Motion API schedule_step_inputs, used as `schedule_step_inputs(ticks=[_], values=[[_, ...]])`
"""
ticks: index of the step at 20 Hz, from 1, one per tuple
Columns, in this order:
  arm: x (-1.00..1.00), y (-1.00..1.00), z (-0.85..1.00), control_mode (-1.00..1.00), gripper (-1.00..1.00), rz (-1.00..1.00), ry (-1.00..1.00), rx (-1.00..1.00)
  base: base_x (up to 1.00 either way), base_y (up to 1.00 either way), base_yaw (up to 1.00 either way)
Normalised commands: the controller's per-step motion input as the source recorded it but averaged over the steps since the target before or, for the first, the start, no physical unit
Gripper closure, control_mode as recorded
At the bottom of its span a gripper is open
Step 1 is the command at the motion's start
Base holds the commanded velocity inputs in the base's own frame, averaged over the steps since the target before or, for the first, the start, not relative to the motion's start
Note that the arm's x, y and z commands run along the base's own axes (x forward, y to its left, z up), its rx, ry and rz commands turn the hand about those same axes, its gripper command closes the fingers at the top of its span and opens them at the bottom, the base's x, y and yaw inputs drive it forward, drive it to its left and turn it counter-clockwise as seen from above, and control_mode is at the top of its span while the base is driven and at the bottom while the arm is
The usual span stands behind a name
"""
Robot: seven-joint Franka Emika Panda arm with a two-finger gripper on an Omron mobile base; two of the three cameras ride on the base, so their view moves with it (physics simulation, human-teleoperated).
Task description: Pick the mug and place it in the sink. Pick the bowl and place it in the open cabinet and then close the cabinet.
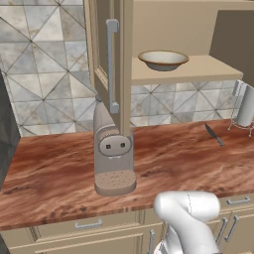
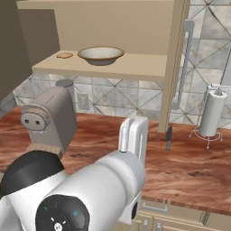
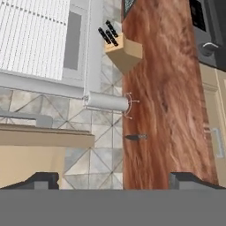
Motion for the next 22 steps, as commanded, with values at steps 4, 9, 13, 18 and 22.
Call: schedule_step_inputs(ticks=[4, 9, 13, 18, 22], values=[[0.48, -0.06, 0.0, -1.0, -1.0, 0.0, 0.0, 0.14, 0.0, 0.0, 0.0], [0.42, -0.13, 0.0, -1.0, -1.0, 0.0, -0.04, 0.13, 0.0, 0.0, 0.0], [0.42, -0.33, 0.0, -1.0, -1.0, 0.0, -0.07, 0.14, 0.0, 0.0, 0.0], [0.51, -0.28, 0.0, -1.0, -1.0, 0.0, -0.11, 0.12, 0.0, 0.0, 0.0], [0.49, -0.28, -0.04, -1.0, -1.0, 0.01, -0.16, 0.08, 0.0, 0.0, 0.0]])
